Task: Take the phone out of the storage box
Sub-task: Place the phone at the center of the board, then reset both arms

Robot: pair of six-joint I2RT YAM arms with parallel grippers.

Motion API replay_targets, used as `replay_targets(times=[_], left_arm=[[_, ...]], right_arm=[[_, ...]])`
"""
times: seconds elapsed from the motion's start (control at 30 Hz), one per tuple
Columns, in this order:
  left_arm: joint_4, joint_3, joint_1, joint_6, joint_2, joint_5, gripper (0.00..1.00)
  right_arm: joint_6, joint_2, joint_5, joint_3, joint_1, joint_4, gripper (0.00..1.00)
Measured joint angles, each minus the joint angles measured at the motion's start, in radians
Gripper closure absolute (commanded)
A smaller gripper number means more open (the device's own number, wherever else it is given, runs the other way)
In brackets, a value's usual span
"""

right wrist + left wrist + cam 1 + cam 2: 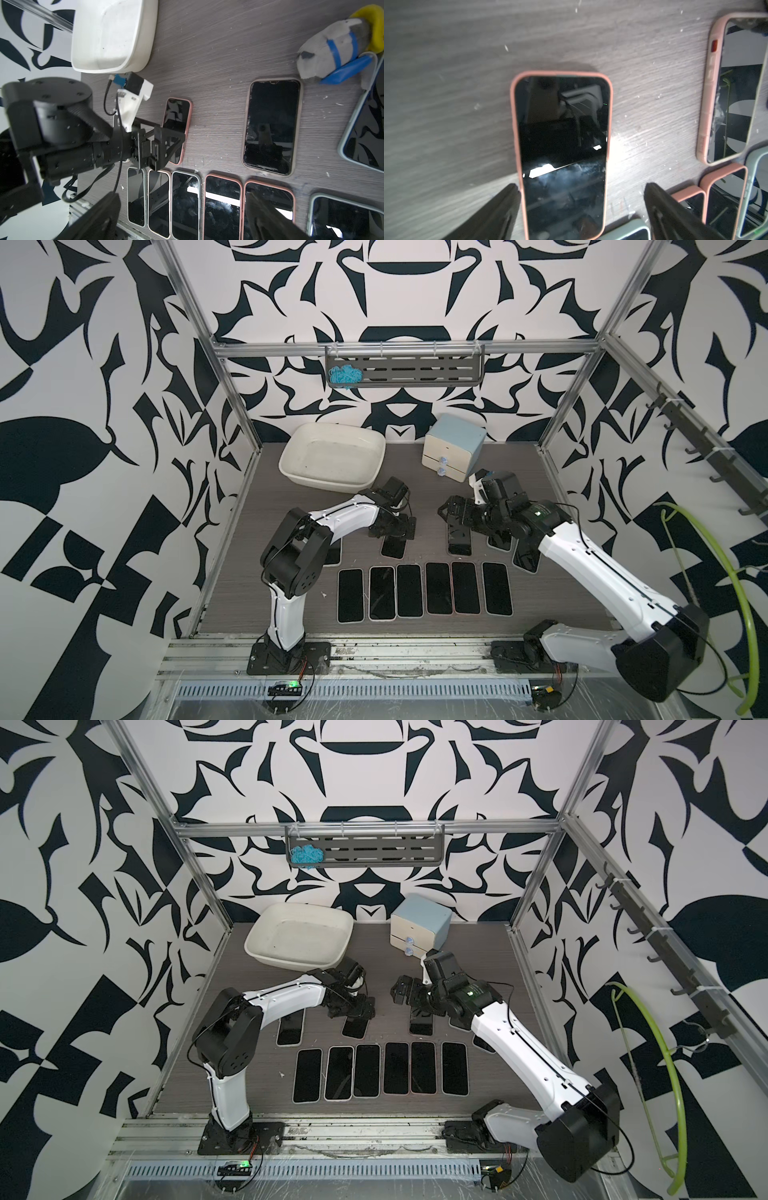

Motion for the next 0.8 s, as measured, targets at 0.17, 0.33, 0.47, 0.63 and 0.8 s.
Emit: replay_targets(times=[0.17, 0.33, 0.47, 0.63, 0.8], left_arm=[[-0.003, -0.063, -0.001, 0.0, -0.118, -0.018, 0.0], [-0.002, -0.091, -0.001, 0.0, -0.335, -0.06, 0.0], [0.005, -0.134, -0.001, 0.002, -0.536, -0.097, 0.0], [-0.01, -0.256, 0.003, 0.018, -0.842, -0.153, 0.0], [-0.075, -0.382, 0.006, 0.043, -1.155, -0.274, 0.0]], right_arm=[[0.005, 0.031, -0.012, 0.02, 0.0, 0.009, 0.01], [0.009, 0.03, -0.01, 0.025, 0.0, 0.024, 0.01], [0.0, 0.028, 0.016, 0.034, 0.0, 0.026, 0.01], [-0.05, -0.022, 0.07, 0.042, -0.018, 0.034, 0.01], [-0.141, -0.137, 0.161, 0.004, -0.068, 0.075, 0.01]])
